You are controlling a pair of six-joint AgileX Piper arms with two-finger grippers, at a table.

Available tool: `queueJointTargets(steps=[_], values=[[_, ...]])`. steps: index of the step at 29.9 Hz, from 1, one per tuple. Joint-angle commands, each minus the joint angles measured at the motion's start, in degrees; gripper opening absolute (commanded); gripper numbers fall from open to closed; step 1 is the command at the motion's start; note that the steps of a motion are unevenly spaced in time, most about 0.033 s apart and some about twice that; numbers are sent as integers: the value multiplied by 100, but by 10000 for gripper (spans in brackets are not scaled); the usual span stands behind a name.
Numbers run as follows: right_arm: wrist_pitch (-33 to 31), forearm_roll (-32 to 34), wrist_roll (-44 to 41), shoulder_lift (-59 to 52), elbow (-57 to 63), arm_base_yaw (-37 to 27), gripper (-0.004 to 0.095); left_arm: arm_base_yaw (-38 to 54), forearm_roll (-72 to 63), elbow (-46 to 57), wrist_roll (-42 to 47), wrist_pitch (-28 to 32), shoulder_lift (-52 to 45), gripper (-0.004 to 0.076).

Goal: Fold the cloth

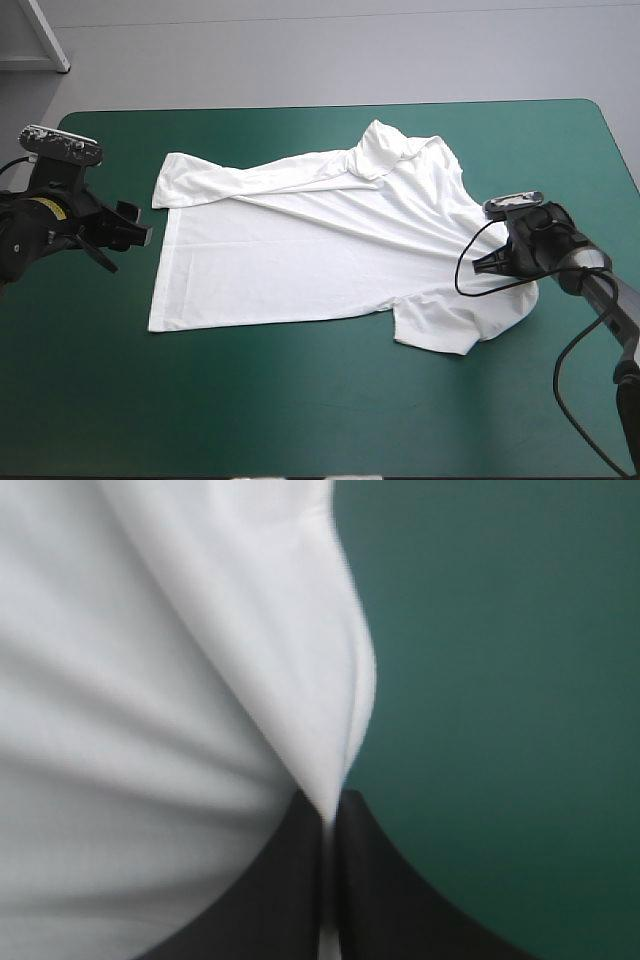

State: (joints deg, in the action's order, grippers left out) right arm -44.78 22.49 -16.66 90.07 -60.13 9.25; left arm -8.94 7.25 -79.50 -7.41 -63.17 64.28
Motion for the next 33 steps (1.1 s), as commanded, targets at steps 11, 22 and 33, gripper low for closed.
queueJointTargets(steps=[11, 22, 33], values=[[164, 460, 149, 1066, -2608, -1865, -17, -33, -725, -132, 8, 287, -117, 557], [-322, 432, 678, 3449, -5908, -2657, -17, -33, -1060, -132, -116, 188, -117, 557], [243, -856, 1177, 4032, -7057, -2730, 140, -33, -1391, -132, -178, 278, -117, 557]])
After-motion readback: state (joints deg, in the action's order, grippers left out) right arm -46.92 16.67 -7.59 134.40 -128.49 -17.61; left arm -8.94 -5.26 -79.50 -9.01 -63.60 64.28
